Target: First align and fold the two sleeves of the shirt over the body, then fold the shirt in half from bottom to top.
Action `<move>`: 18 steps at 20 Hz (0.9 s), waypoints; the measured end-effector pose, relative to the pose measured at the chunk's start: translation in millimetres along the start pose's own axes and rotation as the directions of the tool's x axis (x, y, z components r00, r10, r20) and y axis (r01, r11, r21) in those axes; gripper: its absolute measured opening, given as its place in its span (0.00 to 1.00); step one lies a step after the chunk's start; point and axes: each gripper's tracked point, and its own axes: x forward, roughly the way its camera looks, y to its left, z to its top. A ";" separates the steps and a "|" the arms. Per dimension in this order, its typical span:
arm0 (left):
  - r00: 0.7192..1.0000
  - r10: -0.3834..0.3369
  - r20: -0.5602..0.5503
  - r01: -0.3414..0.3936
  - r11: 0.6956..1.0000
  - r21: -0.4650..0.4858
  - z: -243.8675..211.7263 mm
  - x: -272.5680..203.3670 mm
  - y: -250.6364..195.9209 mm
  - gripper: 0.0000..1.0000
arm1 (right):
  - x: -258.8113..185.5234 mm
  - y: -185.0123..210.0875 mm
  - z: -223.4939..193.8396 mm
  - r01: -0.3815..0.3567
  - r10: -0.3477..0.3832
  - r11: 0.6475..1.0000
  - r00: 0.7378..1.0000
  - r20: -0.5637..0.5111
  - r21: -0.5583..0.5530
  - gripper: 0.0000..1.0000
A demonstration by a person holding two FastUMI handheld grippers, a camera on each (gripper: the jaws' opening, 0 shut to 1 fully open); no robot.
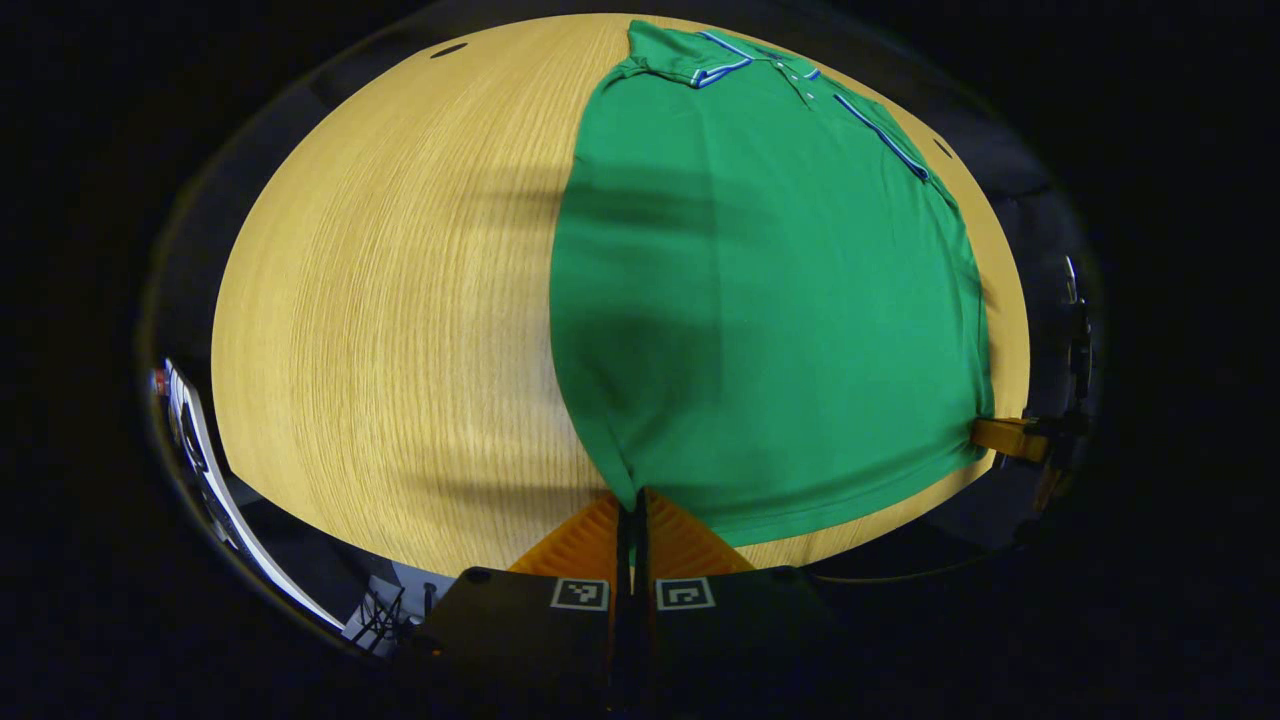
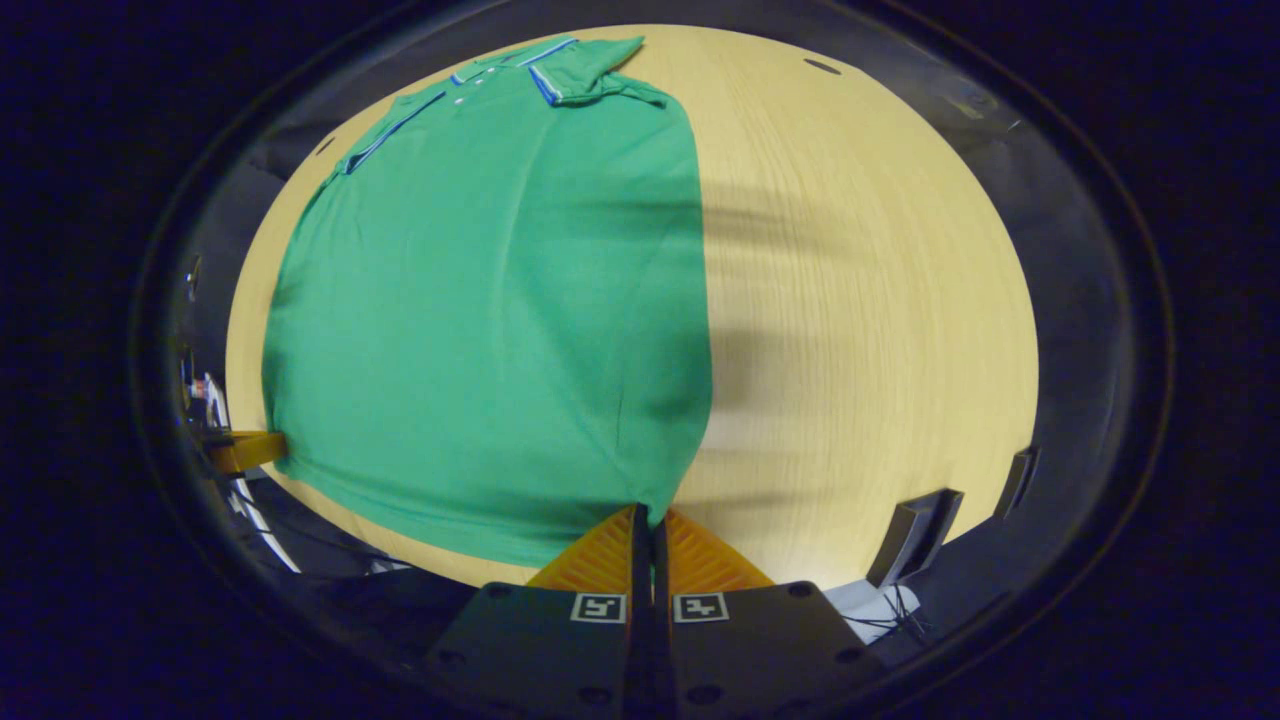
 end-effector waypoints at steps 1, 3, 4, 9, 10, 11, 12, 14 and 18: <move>1.000 -0.009 0.009 0.009 1.000 0.016 1.8 0.3 -3.2 0.04 | -0.8 3.9 3.0 -0.037 0.037 0.999 0.999 0.014 0.024 0.03; 0.996 -0.006 0.087 0.006 1.000 0.000 16.8 -8.4 -1.3 0.03 | -2.5 5.3 -0.2 -0.084 0.082 0.993 0.996 0.019 0.083 0.03; 0.996 -0.019 0.091 0.019 1.000 0.001 19.4 -11.4 -4.5 0.04 | -6.5 4.4 -2.4 -0.095 0.093 0.991 0.995 0.023 0.099 0.03; 0.988 -0.035 0.153 0.033 0.999 0.014 40.3 -39.5 -9.7 0.03 | -44.3 4.1 22.4 -0.104 0.095 0.992 0.988 0.123 0.066 0.02; 0.985 -0.037 0.166 0.035 0.999 0.013 46.4 -44.6 -11.2 0.04 | -54.7 5.0 30.8 -0.102 0.093 0.993 0.985 0.148 0.051 0.03; 0.983 -0.039 0.180 0.037 0.999 0.016 52.1 -50.9 -13.1 0.04 | -65.4 6.7 41.1 -0.099 0.091 0.994 0.980 0.176 0.037 0.03; 0.980 -0.038 0.196 0.034 0.999 0.022 59.0 -54.8 -13.9 0.03 | -75.8 8.4 49.6 -0.096 0.089 0.995 0.976 0.200 0.026 0.02; 0.974 -0.031 0.226 0.024 0.999 0.034 73.9 -66.1 -13.4 0.03 | -92.9 14.7 67.9 -0.110 0.102 0.994 0.965 0.242 0.020 0.03; 0.957 -0.019 0.289 0.011 0.999 0.031 107.3 -89.0 -11.6 0.03 | -115.7 20.2 104.6 -0.107 0.113 0.994 0.942 0.315 -0.035 0.02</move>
